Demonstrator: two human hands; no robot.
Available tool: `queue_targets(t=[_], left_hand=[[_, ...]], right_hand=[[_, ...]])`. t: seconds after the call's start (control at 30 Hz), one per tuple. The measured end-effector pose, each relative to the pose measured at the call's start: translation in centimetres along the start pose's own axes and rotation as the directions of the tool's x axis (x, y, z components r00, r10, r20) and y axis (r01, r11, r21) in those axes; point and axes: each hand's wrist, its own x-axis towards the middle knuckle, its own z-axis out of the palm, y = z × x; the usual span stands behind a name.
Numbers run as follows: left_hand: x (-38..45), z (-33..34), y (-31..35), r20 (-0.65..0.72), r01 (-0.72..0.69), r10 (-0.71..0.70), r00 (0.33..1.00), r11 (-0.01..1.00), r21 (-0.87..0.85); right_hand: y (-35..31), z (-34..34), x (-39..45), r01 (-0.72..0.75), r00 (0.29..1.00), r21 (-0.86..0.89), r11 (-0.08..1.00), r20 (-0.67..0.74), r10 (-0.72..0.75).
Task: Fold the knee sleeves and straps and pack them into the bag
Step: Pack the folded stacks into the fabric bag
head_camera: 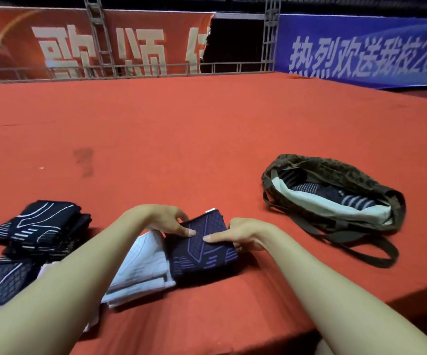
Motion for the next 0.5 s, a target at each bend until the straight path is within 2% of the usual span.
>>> queue_targets(t=[0.1, 0.2, 0.27, 0.33, 0.4, 0.5], left_hand=[[0.1, -0.2, 0.6, 0.015, -0.031, 0.030, 0.999, 0.999, 0.020], [-0.6, -0.6, 1.4, -0.008, -0.064, 0.064, 0.998, 0.998, -0.026], [-0.6, -0.7, 1.8, -0.059, -0.106, 0.100, 0.993, 0.989, -0.107], [-0.1, -0.8, 2.3, -0.106, -0.166, 0.145, 0.984, 0.960, -0.225], [0.0, -0.8, 3.6, -0.108, -0.232, 0.205, 0.973, 0.890, -0.393], [1.1, -0.8, 5.6, -0.117, -0.234, 0.204, 0.972, 0.787, -0.570]], right_hand=[[0.1, 0.7, 0.0, 0.006, 1.000, 0.108, 0.994, -0.005, -0.006], [0.7, 1.0, -0.3, 0.018, 0.997, 0.378, 0.925, 0.059, -0.044], [1.0, 0.4, -0.9, 0.038, 0.996, 0.505, 0.862, 0.048, -0.073], [0.9, -0.4, -1.9, 0.083, 0.996, 0.552, 0.829, -0.011, -0.093], [0.8, -1.7, -3.0, 0.162, 0.986, 0.547, 0.822, -0.113, -0.119], [0.7, -4.6, -4.6, 0.295, 0.949, 0.545, 0.785, -0.262, -0.175]])
